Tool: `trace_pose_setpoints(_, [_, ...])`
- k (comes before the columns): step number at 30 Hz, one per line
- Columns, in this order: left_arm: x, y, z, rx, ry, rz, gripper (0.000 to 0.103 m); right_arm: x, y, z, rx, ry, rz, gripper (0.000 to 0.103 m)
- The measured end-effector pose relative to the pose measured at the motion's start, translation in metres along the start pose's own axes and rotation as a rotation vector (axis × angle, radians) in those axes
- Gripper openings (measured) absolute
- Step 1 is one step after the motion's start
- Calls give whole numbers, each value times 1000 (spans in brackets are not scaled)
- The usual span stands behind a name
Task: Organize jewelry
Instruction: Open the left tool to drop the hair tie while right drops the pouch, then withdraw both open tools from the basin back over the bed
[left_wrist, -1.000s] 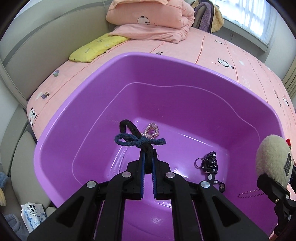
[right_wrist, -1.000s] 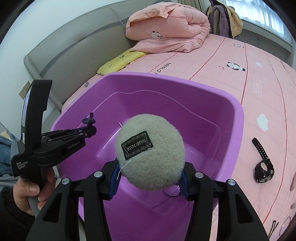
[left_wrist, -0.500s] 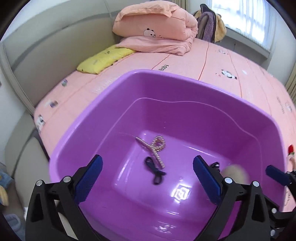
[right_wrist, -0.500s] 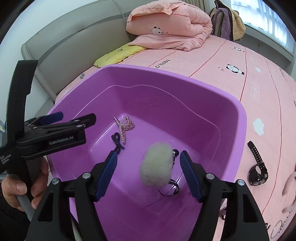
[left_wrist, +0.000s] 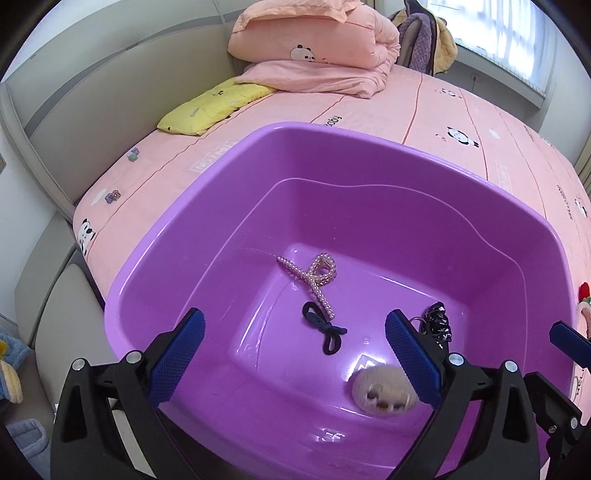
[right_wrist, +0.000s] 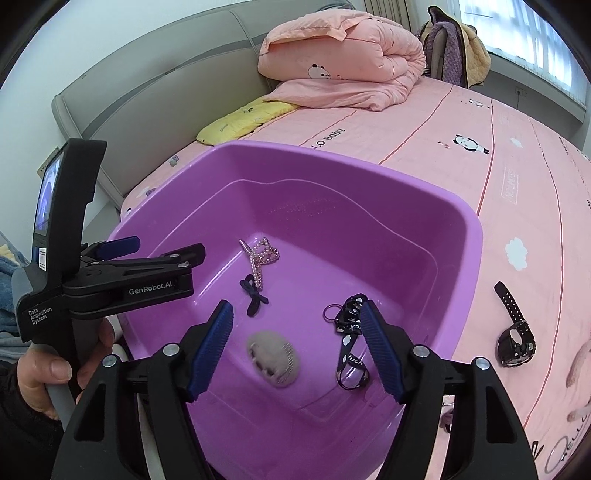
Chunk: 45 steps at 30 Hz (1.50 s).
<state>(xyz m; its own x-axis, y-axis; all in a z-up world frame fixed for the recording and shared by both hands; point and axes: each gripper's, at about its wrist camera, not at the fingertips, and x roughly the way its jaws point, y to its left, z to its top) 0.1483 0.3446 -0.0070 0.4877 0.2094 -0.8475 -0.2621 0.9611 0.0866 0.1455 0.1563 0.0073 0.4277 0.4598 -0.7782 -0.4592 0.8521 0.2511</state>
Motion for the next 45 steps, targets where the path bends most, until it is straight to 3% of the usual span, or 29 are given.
trace_pose_setpoints(16, [-51,-15,-7,-21,-70,0,96,-50,-19,-22,22,-79,20,68])
trace_pose_setpoints(27, [-94,-46,-38,-9,-108,-74,96,-102,-46,-61,83,-156,-9,68])
trace_pose_setpoints(36, [-124,-89,-64,36,-130,-155,96,-145,-90,-127,162,-180,-63,68])
trace_pose_setpoints(45, [-143,-150,-94,112,-141,-231,96,-182,-158,-203,298,-143,-195,68])
